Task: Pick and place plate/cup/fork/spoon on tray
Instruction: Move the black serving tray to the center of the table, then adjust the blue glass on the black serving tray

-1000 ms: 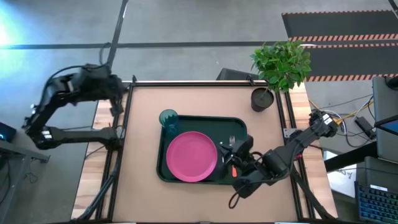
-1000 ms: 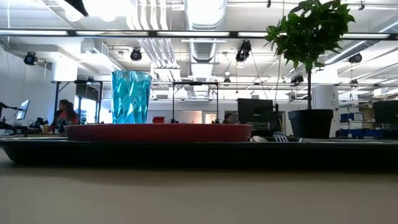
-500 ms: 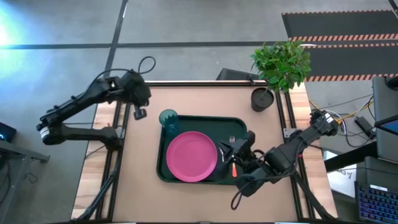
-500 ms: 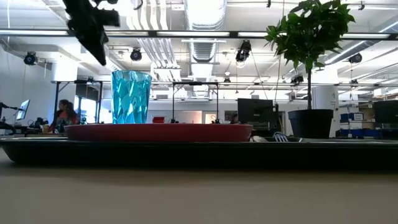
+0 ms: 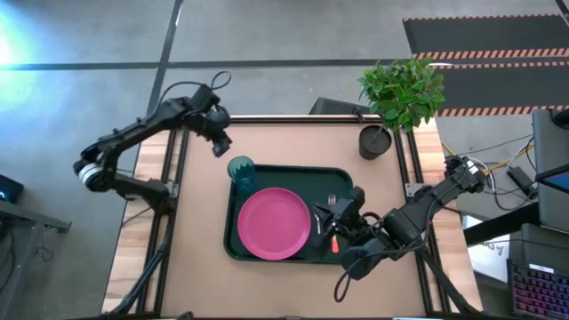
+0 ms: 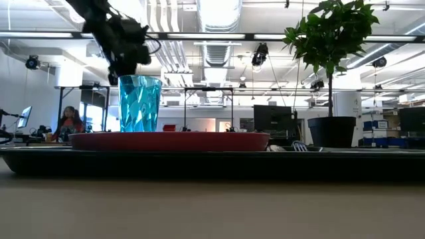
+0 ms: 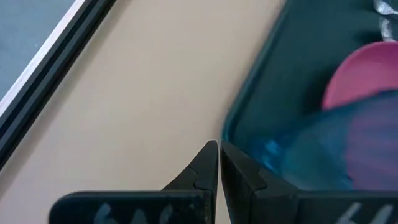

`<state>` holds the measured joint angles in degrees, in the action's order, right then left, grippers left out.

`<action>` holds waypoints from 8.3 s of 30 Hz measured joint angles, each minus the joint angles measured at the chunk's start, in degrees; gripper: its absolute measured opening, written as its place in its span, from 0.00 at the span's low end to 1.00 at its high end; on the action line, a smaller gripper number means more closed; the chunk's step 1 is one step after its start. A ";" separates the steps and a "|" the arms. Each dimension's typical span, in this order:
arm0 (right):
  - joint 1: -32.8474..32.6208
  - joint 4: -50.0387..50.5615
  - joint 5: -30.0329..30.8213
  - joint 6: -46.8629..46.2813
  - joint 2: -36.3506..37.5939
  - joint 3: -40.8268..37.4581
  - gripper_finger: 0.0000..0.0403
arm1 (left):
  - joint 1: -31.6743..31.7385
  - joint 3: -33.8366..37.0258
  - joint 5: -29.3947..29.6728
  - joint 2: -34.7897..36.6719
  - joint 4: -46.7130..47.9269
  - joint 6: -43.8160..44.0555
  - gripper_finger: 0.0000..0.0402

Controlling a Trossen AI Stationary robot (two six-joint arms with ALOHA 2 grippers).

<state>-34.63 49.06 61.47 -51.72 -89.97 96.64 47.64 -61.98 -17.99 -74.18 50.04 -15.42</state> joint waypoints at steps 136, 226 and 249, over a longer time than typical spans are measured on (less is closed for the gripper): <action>-0.74 -3.54 -0.46 -0.10 -0.13 -0.29 0.02 | -14.93 13.55 7.92 -24.30 -23.69 25.46 0.00; 18.34 -30.97 -36.00 28.83 -10.09 -0.45 0.02 | -13.94 17.62 18.59 58.65 3.12 22.06 0.00; 14.73 -29.41 -35.98 29.36 -2.29 -0.37 0.02 | -13.94 17.61 -0.64 29.50 -6.49 10.14 0.00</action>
<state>-19.90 19.65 25.50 -22.36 -92.26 96.27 33.69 -44.37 -18.63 -44.68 43.54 -5.28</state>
